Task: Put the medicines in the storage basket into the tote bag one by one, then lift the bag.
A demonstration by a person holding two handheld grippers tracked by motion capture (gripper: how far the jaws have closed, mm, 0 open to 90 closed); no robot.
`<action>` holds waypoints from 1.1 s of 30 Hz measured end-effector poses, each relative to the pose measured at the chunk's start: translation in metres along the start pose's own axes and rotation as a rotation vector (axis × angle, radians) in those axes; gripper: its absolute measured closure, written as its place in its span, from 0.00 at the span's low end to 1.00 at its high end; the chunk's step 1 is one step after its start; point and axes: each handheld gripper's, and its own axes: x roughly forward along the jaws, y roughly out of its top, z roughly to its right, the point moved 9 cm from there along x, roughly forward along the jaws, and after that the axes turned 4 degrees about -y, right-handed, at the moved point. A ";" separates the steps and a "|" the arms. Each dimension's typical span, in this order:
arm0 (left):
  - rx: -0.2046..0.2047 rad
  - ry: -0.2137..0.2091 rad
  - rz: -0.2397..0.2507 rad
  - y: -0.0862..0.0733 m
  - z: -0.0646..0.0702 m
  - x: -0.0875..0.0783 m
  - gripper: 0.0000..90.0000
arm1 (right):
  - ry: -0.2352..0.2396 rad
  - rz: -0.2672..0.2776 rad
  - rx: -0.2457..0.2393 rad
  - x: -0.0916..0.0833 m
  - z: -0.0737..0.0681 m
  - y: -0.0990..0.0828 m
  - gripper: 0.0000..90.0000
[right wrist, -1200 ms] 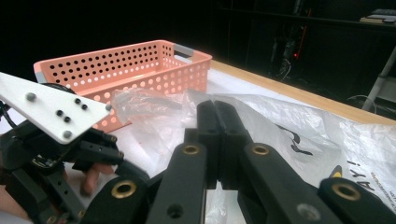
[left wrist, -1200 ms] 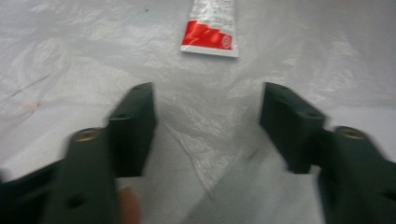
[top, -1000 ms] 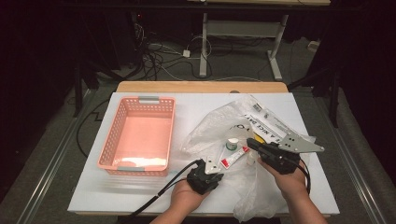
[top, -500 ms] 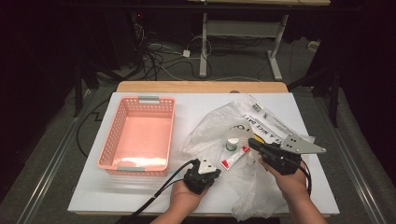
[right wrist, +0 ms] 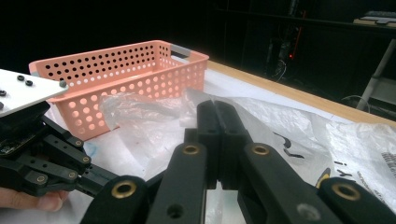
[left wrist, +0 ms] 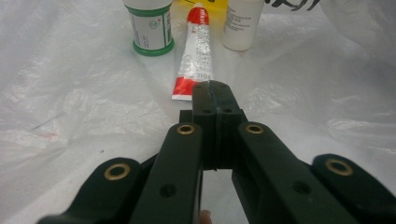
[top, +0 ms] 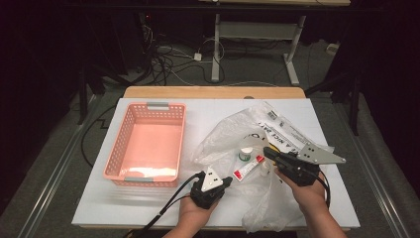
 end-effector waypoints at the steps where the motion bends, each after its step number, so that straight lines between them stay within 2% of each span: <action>1: -0.001 -0.002 0.005 0.000 0.000 0.000 0.99 | -0.001 0.000 0.003 0.000 0.000 0.000 1.00; 7: -0.031 -0.015 0.050 0.002 -0.002 -0.004 0.99 | -0.008 -0.002 0.002 0.002 0.001 -0.001 1.00; 11: -0.043 0.010 0.102 0.007 -0.007 -0.010 0.99 | -0.013 0.004 0.005 0.002 0.000 0.001 1.00; 14: -0.051 0.039 0.152 0.018 -0.013 -0.019 0.99 | -0.015 0.007 0.011 0.001 0.000 0.001 1.00; 18: -0.005 0.079 0.207 0.043 -0.017 -0.034 0.99 | -0.022 0.027 0.012 -0.001 -0.002 0.005 1.00; 21: -0.002 0.081 0.233 0.055 -0.018 -0.039 0.99 | -0.024 0.040 0.017 -0.001 0.000 0.008 1.00; 24: 0.025 0.088 0.244 0.065 -0.019 -0.042 0.99 | -0.034 0.053 0.022 0.000 0.001 0.011 1.00; 28: 0.019 0.090 0.285 0.078 -0.022 -0.047 0.99 | -0.049 0.065 0.020 0.002 0.002 0.019 1.00; 33: 0.072 0.110 0.313 0.098 -0.024 -0.057 0.99 | -0.064 0.087 0.014 0.005 0.003 0.031 1.00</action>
